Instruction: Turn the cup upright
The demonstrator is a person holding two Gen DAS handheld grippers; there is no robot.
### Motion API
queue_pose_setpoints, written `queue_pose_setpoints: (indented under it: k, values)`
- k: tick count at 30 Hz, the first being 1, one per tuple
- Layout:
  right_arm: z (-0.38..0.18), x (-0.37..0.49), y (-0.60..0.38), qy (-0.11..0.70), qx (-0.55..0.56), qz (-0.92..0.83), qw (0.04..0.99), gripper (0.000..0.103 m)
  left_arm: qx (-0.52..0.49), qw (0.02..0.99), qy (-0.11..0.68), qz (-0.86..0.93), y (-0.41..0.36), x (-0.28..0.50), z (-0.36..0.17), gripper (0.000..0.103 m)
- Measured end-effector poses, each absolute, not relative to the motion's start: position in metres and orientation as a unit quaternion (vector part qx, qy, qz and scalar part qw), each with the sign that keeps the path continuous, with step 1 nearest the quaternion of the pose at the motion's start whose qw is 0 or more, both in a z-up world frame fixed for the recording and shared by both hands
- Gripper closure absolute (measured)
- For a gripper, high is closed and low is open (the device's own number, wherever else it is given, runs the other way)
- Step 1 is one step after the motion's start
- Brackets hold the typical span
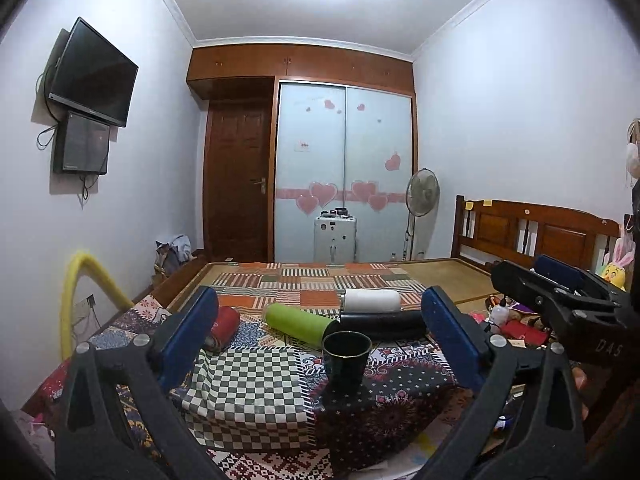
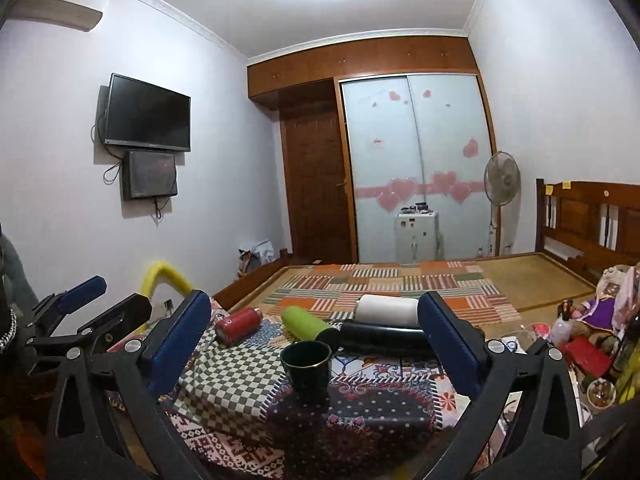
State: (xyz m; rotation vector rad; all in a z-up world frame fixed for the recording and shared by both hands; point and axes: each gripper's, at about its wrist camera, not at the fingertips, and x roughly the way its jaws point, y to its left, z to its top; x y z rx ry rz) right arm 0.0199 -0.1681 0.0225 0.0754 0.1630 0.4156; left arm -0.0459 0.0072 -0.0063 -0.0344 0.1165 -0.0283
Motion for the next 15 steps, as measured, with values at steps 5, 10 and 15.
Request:
queue_pose_setpoints:
  k: [5, 10, 15]
  values:
    - [0.023, 0.013, -0.173, 0.076, 0.037, 0.201, 0.976, 0.0, -0.011, 0.998, 0.054, -0.01, 0.002, -0.054, -0.005, 0.0]
    - [0.022, 0.007, -0.175, 0.071, 0.036, 0.2, 0.976, 0.0, -0.01, 0.999, 0.047, -0.006, 0.002, -0.059, -0.004, 0.0]
    - [0.023, 0.006, -0.175, 0.07, 0.032, 0.202, 0.976, 0.0, -0.017, 0.999, 0.05, -0.002, 0.005, -0.058, -0.006, 0.0]
